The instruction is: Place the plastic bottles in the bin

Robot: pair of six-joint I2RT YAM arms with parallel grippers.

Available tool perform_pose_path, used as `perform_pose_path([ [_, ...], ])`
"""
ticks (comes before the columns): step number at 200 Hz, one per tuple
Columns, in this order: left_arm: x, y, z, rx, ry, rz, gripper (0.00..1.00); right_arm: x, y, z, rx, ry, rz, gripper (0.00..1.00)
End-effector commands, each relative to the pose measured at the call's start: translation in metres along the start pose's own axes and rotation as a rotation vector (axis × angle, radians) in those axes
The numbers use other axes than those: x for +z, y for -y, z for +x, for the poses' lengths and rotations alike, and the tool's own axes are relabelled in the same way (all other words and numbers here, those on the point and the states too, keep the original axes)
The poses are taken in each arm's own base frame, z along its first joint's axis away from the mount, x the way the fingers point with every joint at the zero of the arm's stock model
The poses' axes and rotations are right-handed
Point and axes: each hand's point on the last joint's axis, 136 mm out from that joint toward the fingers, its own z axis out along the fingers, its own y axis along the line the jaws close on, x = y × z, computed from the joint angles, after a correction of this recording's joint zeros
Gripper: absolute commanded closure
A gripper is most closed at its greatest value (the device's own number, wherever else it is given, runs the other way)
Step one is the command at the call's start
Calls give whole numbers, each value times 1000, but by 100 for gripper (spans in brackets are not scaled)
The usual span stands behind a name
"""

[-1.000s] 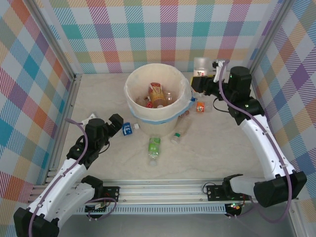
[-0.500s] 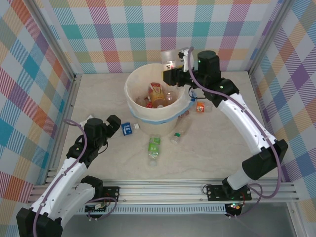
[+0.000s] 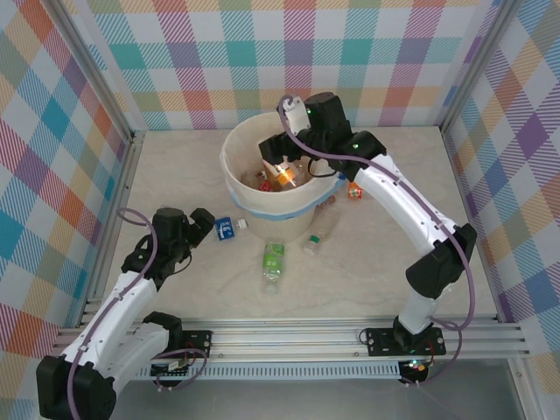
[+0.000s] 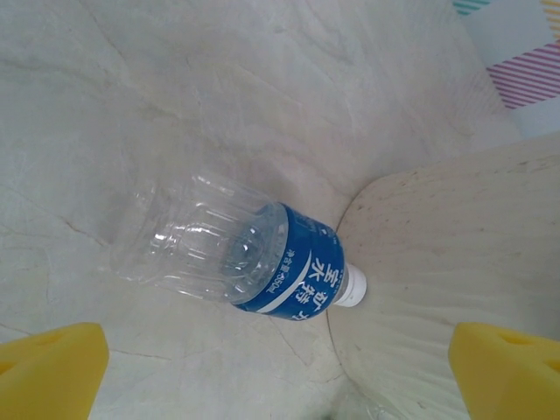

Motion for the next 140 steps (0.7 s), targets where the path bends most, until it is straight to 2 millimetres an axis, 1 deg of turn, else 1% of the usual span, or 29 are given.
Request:
perform_pose_path([
  [1, 3, 9, 1, -74, -41, 13, 0, -22, 2, -10, -26, 42, 33, 9],
  [39, 24, 13, 10, -183, -105, 5, 0, -46, -3, -10, -13, 96, 22, 5],
  [64, 34, 3, 15, -326, -123, -62, 0, -63, -6, -4, 6, 129, 14, 2],
  [70, 36, 2, 16, -358, -125, -71, 0, -66, -7, -2, 11, 131, 11, 0],
  [105, 45, 6, 17, -525, -135, -84, 0, -90, -10, 10, 22, 162, 10, 0],
  [117, 48, 7, 19, -565, -155, -116, 0, -97, -9, 15, 31, 175, 16, 0],
  [140, 53, 2, 23, -606, -180, -218, 0, -107, -7, 26, 57, 198, 32, 0],
])
